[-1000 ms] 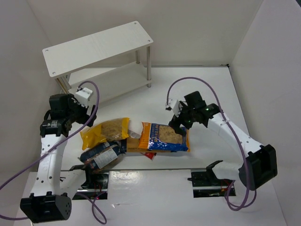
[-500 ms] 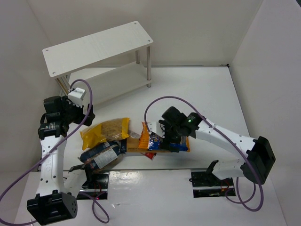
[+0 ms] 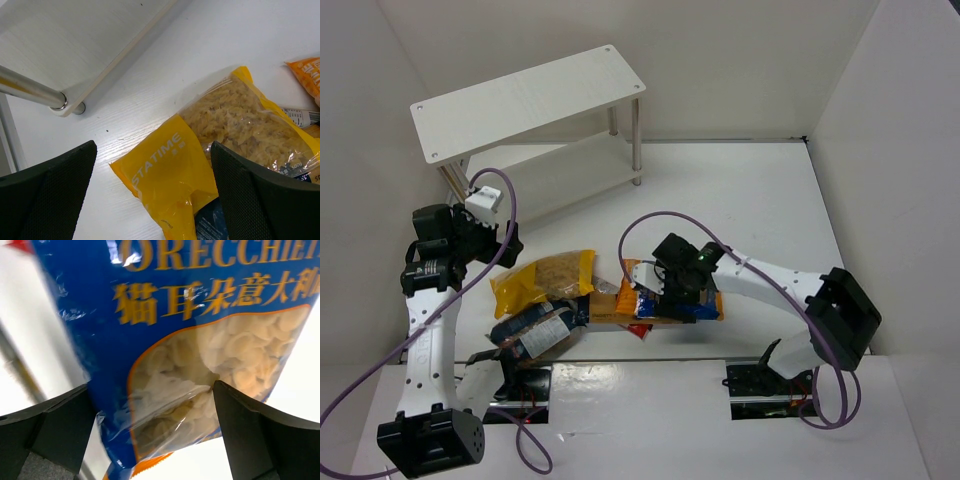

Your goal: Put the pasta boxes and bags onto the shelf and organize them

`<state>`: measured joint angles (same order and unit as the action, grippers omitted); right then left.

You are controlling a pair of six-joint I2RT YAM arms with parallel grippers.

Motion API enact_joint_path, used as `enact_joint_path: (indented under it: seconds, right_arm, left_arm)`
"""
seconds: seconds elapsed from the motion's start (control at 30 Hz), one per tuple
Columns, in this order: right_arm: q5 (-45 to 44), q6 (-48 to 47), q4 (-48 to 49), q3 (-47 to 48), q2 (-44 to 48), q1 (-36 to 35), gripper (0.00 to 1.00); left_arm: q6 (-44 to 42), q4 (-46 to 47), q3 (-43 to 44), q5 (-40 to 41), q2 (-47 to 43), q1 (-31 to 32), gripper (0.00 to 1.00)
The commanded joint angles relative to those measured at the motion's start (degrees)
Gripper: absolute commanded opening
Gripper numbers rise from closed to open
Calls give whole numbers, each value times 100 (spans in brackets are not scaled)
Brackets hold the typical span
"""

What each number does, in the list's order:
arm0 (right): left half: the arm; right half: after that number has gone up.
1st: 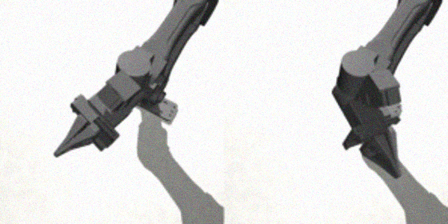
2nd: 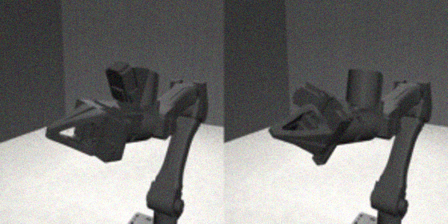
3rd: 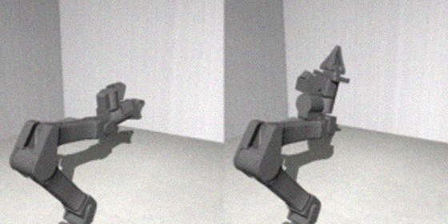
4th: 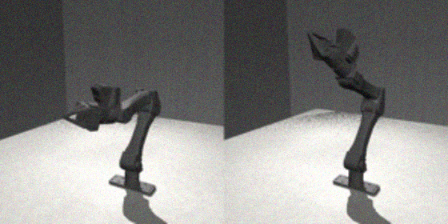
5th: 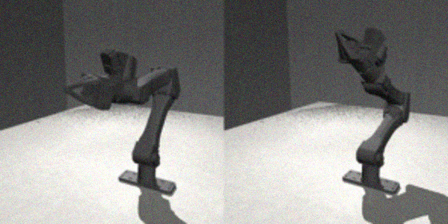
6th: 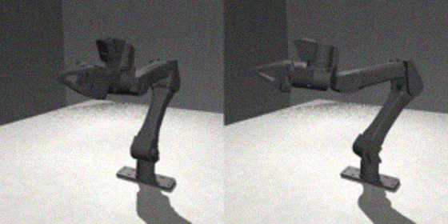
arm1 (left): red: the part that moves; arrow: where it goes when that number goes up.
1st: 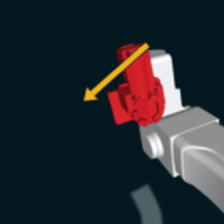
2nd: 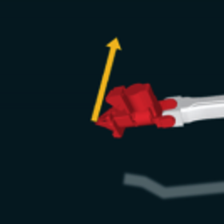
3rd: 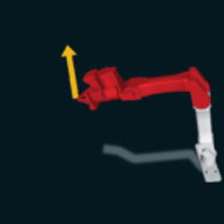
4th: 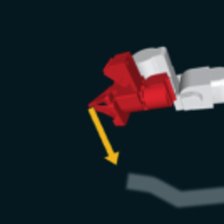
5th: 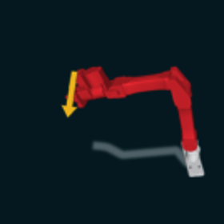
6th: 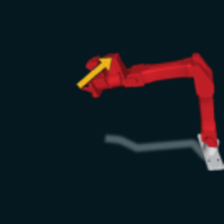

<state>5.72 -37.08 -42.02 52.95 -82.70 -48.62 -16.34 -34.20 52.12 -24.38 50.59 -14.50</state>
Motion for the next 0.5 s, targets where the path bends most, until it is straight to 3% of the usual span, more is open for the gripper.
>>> enact_joint_path:
  seconds: [0.0,0.07,0.1,0.13,0.17,0.2,0.47]
  right_arm:
    - [-527,140,756,-179,-80,-51,100]
    - [-580,140,897,-180,-141,-51,93]
    - [-580,192,993,-180,-142,-51,80]
    - [-641,192,1055,-180,-220,-51,58]
    - [-642,279,1116,-180,-316,-51,4]
    - [-746,385,1117,-58,-317,-51,0]
    - [139,438,643,1162,561,2,0]
  left_arm:
    - [-19,220,-26,-172,13,-26,100]
    - [-19,220,-26,-172,13,-26,100]
    - [-19,220,-26,-224,13,-26,100]
    - [-19,220,-26,-225,13,-26,100]
    - [-19,220,-26,-225,13,26,100]
    - [-71,168,-26,-225,13,26,100]
    - [-124,115,26,-664,215,456,100]
